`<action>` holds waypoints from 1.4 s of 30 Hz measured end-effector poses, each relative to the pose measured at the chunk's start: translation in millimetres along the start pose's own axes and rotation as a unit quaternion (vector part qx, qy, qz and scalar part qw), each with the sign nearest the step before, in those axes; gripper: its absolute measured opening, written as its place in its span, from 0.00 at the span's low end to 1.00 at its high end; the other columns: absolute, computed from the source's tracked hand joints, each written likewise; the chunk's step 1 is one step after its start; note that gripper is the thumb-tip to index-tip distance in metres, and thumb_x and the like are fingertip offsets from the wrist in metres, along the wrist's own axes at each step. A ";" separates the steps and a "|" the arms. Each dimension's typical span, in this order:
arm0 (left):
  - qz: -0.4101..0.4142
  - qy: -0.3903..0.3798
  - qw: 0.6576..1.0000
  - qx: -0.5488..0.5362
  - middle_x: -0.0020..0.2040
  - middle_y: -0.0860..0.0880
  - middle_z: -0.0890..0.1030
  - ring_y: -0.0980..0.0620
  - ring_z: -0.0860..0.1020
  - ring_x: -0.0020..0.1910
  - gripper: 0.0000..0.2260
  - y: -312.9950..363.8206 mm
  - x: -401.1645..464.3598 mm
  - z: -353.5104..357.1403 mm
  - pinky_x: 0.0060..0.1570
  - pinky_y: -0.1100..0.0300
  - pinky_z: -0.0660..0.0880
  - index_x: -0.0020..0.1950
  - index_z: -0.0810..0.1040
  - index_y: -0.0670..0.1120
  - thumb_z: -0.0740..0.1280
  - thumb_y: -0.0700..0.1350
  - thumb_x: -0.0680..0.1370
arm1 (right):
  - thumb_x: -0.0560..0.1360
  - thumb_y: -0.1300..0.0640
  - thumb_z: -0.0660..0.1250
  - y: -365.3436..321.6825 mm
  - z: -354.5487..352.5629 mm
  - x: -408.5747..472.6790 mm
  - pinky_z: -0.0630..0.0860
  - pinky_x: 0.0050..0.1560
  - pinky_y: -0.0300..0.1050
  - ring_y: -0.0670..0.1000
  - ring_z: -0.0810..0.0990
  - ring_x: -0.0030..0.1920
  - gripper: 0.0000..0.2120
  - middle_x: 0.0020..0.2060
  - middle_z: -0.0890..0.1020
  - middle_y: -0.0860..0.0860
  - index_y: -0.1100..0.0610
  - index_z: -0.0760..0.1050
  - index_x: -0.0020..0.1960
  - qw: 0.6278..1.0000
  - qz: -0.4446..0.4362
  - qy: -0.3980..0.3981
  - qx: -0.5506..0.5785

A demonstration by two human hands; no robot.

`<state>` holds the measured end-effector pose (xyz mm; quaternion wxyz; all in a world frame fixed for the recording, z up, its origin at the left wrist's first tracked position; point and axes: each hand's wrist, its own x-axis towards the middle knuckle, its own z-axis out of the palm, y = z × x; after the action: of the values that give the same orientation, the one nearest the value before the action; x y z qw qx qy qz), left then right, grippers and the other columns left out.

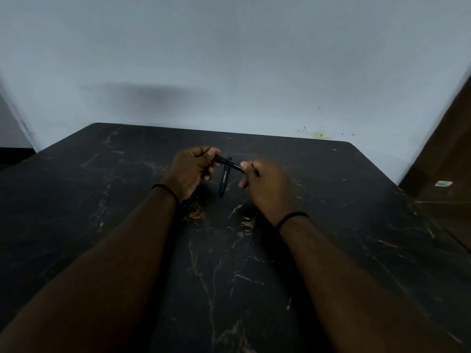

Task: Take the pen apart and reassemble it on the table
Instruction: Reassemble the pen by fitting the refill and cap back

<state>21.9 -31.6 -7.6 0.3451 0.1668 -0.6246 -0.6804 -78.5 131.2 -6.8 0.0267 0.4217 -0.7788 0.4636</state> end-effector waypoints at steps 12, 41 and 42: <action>-0.001 0.009 0.999 0.038 0.33 0.48 0.80 0.58 0.72 0.25 0.09 2.1 -5.0 4.3 0.23 0.66 0.69 0.46 0.80 0.42 0.62 0.39 0.83 | 0.77 0.55 0.70 -6.4 0.9 -3.2 0.79 0.44 0.51 0.50 0.81 0.39 0.08 0.35 0.83 0.49 0.49 0.76 0.40 0.998 0.013 0.008 0.056; 0.039 0.070 0.996 0.049 0.38 0.48 0.80 0.57 0.71 0.27 0.08 9.7 -8.2 18.8 0.23 0.65 0.68 0.55 0.81 0.45 0.66 0.46 0.82 | 0.72 0.51 0.73 -19.1 -5.4 -9.1 0.73 0.37 0.43 0.48 0.80 0.37 0.09 0.33 0.82 0.48 0.54 0.79 0.37 0.998 0.051 -0.011 -0.028; 0.030 0.111 0.992 0.053 0.37 0.48 0.79 0.57 0.70 0.26 0.09 8.7 -7.2 15.7 0.23 0.65 0.67 0.53 0.81 0.45 0.65 0.49 0.82 | 0.72 0.50 0.74 -17.9 -4.9 -9.4 0.74 0.38 0.43 0.48 0.80 0.37 0.09 0.34 0.82 0.47 0.54 0.80 0.38 0.998 0.063 -0.002 -0.025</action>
<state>18.9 -15.0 1.9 0.4234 0.2403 -0.6222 -0.6130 -62.0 137.0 4.4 0.0065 0.3724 -0.8150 0.4439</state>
